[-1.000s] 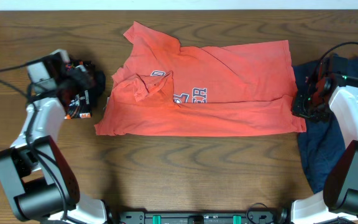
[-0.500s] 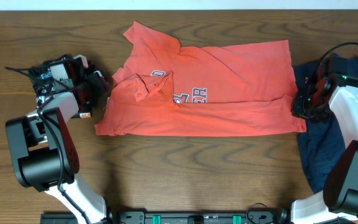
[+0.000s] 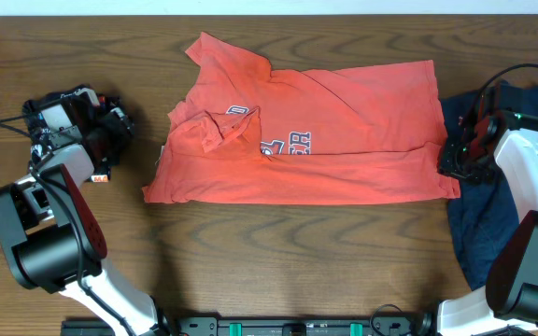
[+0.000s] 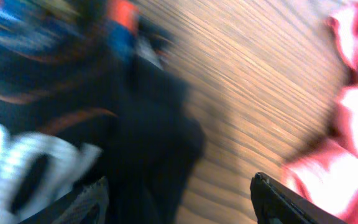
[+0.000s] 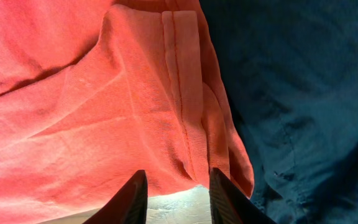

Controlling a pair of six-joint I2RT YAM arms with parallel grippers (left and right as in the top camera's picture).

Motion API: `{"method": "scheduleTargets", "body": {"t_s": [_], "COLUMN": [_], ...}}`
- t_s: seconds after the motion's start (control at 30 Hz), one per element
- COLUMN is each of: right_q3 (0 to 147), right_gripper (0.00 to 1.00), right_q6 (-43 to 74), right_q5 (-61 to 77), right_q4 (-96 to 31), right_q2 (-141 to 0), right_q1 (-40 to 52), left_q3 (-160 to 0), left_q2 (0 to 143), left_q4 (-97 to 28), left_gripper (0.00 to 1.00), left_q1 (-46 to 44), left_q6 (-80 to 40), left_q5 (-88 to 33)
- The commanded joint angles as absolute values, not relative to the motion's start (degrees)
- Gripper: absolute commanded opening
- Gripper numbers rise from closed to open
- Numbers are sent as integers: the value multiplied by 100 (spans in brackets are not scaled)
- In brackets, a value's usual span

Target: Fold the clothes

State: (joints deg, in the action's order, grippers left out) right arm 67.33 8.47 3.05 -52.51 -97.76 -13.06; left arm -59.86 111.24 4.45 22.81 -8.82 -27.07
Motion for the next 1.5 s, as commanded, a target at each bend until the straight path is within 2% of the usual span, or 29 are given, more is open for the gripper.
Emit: {"method": "scheduleTargets", "body": {"t_s": [0.0,0.1,0.23,0.33,0.47,0.77,0.8,0.87,1.0,1.17,1.3,1.47], "right_q3": [6775,6775,6775,6775,6775,6775,6775,6775,6775,6775,6775,6775], "right_gripper": [34,36,36,36,36,36,36,36,36,34,17,17], "right_q6": [805,805,805,805,805,805,808,805,805,808,851,1188], "right_q5": [325,322,325,325,325,327,325,325,322,320,311,-45], "right_q4": [-5262,-5306,-5339,-5336,-5343,-5365,-5367,-5378,-5430,-5621,-5992,-6532], "right_q2": [-9644,-9644,-9644,-9644,-9644,-9644,-9644,-9644,-9644,-9644,-9644,-9644], "right_q1": [-1343,-1343,-1343,-1343,-1343,-1343,-1343,-1343,-1343,-1345,-1345,-1345], "left_q3": [-6132,-6132,-6123,-5977,-5649,-5116,-5078,-5068,-5070,-5113,-5238,-5238], "left_q2": [10582,10064,9738,9773,9835,9859,9859,9859,9859,9786,9483,8890], "left_q4": [43,-1219,-3109,-3806,-3820,-3262,-3242,-3273,-3286,-3441,-3935,-4449], "left_gripper": [74,74,74,75,76,77,70,45,6,6,6,6], "left_q1": [2112,1986,1894,1806,1737,1737,1737,1737,1745,2012,2576,3221], "left_q6": [-838,-825,-814,-812,-816,-1184,-1249,-1278,-1275,-1278,-1363,-1452], "left_q5": [-3896,-3918,-3365,-2821,-1951,-1811,-1811,-1813,-1782,-1719,-1680,-1688]}}
